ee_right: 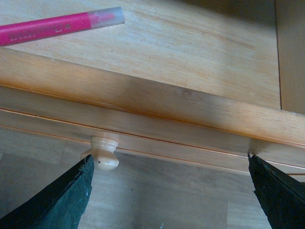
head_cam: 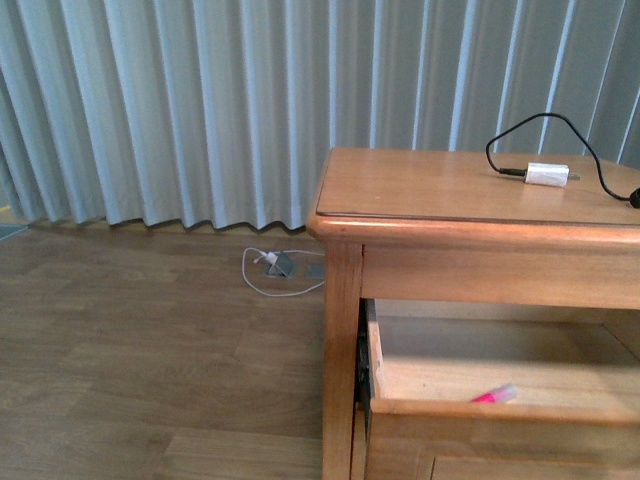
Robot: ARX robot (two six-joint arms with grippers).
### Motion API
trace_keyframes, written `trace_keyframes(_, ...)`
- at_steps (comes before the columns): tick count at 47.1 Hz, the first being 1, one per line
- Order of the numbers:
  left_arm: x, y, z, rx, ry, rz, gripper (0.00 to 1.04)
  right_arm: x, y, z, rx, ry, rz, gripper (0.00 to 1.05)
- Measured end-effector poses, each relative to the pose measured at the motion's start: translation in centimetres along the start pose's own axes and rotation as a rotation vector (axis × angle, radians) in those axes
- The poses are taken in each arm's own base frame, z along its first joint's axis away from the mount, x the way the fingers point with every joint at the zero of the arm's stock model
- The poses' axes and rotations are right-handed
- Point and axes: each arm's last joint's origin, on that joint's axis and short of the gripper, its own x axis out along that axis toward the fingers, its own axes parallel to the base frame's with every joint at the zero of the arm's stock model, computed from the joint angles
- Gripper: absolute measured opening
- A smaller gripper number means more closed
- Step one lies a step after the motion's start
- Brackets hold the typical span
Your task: Place pink marker in drawer with both arms
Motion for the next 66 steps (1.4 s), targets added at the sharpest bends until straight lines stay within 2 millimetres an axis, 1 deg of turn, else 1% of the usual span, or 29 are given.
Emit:
trace_keyframes(8,0.0,0.0,0.0,0.0,0.0,0.0,0.99,2.5,0.2,1.8,0.026,-0.079,-0.016,0.96)
trace_keyframes(12,0.0,0.0,0.0,0.0,0.0,0.0,0.99,3.3,0.3,2.3,0.032,-0.098,-0.013,0.96)
trace_keyframes(16,0.0,0.0,0.0,0.0,0.0,0.0,0.99,4.8,0.6,3.1,0.053,-0.128,-0.018,0.96)
trace_keyframes(24,0.0,0.0,0.0,0.0,0.0,0.0,0.99,6.8,0.7,4.1,0.084,-0.165,-0.023,0.96)
trace_keyframes(31,0.0,0.0,0.0,0.0,0.0,0.0,0.99,8.6,0.8,5.3,0.148,-0.219,-0.005,0.96)
trace_keyframes(39,0.0,0.0,0.0,0.0,0.0,0.0,0.99,9.9,0.8,6.0,0.194,-0.281,-0.003,0.96)
trace_keyframes(47,0.0,0.0,0.0,0.0,0.0,0.0,0.99,10.8,0.6,5.5,0.262,-0.338,-0.024,0.96)
trace_keyframes(66,0.0,0.0,0.0,0.0,0.0,0.0,0.99,11.0,0.2,5.2,0.27,-0.358,-0.027,0.96)
